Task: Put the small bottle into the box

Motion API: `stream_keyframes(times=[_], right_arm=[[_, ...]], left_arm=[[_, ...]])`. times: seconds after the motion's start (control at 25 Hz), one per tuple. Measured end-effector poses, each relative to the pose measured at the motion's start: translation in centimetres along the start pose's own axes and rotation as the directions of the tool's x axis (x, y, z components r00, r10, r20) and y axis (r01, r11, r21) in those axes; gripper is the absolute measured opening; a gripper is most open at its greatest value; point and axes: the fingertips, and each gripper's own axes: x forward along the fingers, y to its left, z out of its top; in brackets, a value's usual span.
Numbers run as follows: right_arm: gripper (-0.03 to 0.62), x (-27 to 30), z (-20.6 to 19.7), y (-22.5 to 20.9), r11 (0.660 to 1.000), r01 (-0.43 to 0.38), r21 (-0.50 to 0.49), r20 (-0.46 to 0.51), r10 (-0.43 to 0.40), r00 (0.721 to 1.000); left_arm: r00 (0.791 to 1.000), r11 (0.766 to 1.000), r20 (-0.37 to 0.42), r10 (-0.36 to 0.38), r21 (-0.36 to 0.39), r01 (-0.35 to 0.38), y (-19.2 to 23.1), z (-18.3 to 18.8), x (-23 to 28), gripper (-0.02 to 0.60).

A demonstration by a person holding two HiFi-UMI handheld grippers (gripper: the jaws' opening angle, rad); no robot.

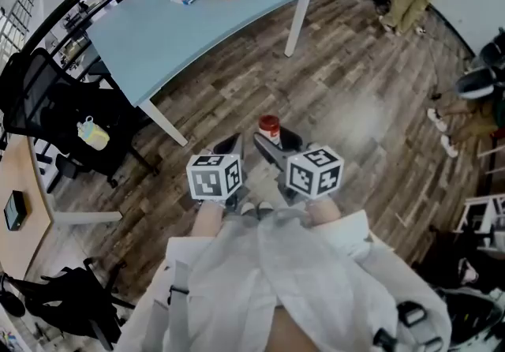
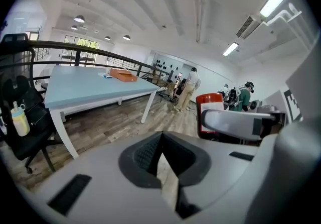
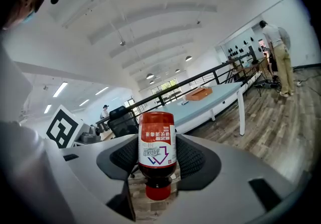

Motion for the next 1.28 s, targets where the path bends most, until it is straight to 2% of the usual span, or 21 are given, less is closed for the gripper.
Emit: stream_keyframes(times=[0.32,0.56,0.84,1.04,1.28], right_arm=[[0.218,0.8,-0.7,0.2,0.997,0.050,-0.050,-0.016,-0.051,0.999],[0.218,1.3,-1.8,0.6,0.999,0.052,0.004,-0.034,-0.051,0.998],[0.218,2.6,-2.6,0.0,0.997,0.065,-0.040,-0.067,-0.067,0.995],[0.218,4.5,-2.4,-1.9,0.998,0.059,-0.032,-0.095,-0.062,0.994],[0.218,8.0,0.0,-5.7,0.997,0.056,-0.049,-0.112,-0.061,0.992]], left_arm=[[1.000,0.999,-0.005,-0.003,0.036,0.003,1.5,0.0,-0.8,0.005],[1.000,0.995,-0.021,-0.007,0.099,0.009,2.8,-0.7,-1.3,0.003],[0.998,0.996,-0.055,0.001,0.085,0.004,4.2,-1.7,-0.3,0.004],[0.998,0.996,-0.060,0.002,0.084,0.003,4.9,-0.1,1.9,0.004],[0.998,0.999,-0.069,0.014,0.038,-0.012,6.5,2.7,5.9,0.005]])
